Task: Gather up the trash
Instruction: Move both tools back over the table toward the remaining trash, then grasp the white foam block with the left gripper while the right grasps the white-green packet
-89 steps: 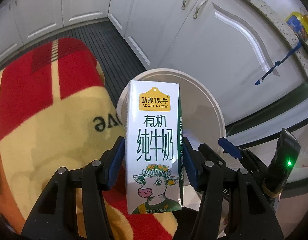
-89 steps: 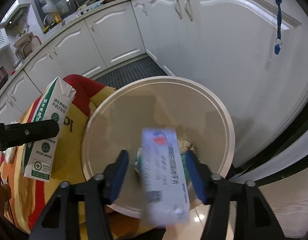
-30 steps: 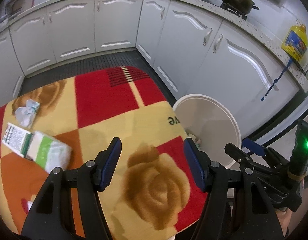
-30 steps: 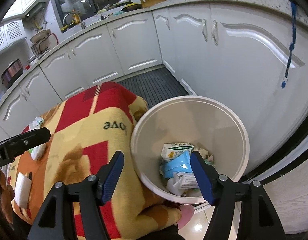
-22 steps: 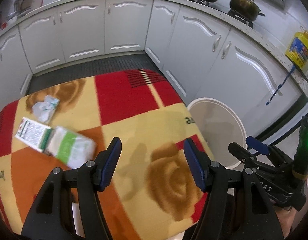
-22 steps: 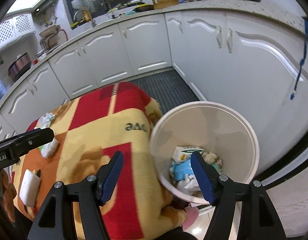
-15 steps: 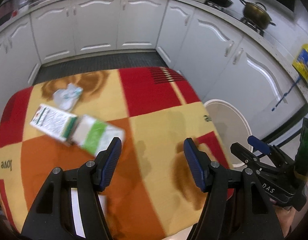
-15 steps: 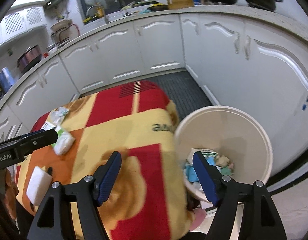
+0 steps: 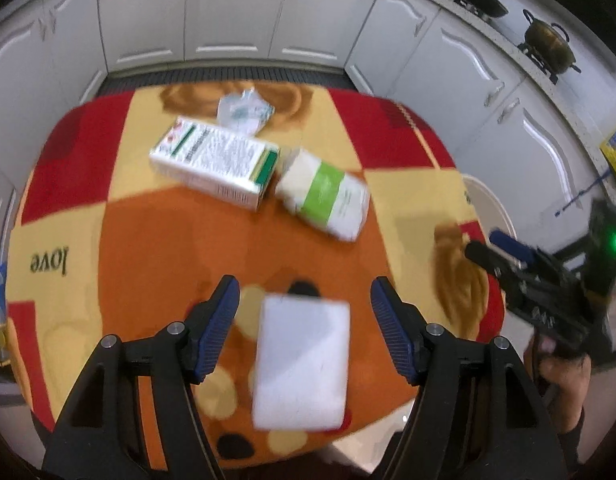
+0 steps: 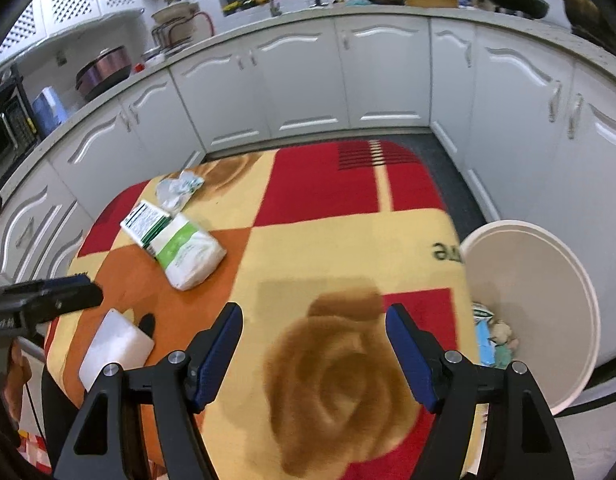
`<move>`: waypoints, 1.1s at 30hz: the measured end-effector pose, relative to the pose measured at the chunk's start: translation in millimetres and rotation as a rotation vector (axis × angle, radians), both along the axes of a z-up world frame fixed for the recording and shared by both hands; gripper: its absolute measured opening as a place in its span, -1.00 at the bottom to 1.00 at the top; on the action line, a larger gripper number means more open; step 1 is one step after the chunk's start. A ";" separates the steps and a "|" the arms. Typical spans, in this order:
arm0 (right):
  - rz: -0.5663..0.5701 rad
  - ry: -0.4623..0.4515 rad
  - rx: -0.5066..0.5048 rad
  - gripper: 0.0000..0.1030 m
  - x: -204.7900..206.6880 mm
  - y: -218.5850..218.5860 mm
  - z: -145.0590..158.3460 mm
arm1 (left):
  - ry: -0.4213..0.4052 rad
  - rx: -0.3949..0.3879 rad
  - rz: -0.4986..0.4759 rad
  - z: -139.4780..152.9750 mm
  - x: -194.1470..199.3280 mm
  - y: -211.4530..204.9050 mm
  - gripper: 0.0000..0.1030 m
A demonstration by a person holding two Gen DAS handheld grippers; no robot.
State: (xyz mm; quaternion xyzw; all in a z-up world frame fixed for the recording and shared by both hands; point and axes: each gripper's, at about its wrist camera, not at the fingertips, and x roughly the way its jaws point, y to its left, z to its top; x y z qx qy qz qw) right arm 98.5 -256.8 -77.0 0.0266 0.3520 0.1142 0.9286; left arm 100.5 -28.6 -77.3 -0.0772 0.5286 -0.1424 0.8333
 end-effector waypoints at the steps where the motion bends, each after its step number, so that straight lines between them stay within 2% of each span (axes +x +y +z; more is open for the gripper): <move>1: 0.009 0.006 -0.003 0.39 2.3 4.5 -1.4 | 0.009 -0.002 -0.007 -2.3 -3.8 1.0 0.30; 4: 0.029 0.016 -0.011 0.39 6.2 14.2 -3.5 | 0.024 0.000 -0.020 -9.9 -14.7 1.1 0.30; 9: 0.050 0.025 -0.020 0.41 9.1 23.6 -6.0 | 0.033 0.064 -0.016 -31.0 -29.8 -6.3 0.30; 14: 0.061 0.042 -0.023 0.43 13.4 30.6 -10.7 | 0.043 0.020 -0.025 -44.0 -29.1 -13.0 0.33; 20: 0.086 0.047 -0.035 0.43 16.2 41.4 -12.2 | 0.045 0.032 -0.085 -49.8 -24.6 -27.3 0.31; 22: 0.087 0.049 -0.033 0.43 18.7 43.2 -12.9 | 0.032 0.016 -0.114 -47.0 -24.1 -28.5 -0.06; 24: 0.090 0.053 -0.031 0.43 20.9 44.4 -13.5 | 0.041 -0.018 -0.131 -41.9 -24.1 -25.6 -0.25; 29: 0.117 0.040 -0.030 0.43 28.0 53.2 -10.1 | -0.045 0.041 -0.074 -21.1 -14.6 -6.6 -0.33; 33: 0.177 0.025 -0.039 0.43 41.5 71.7 -5.7 | -0.034 0.030 0.014 -19.9 2.9 18.8 -0.33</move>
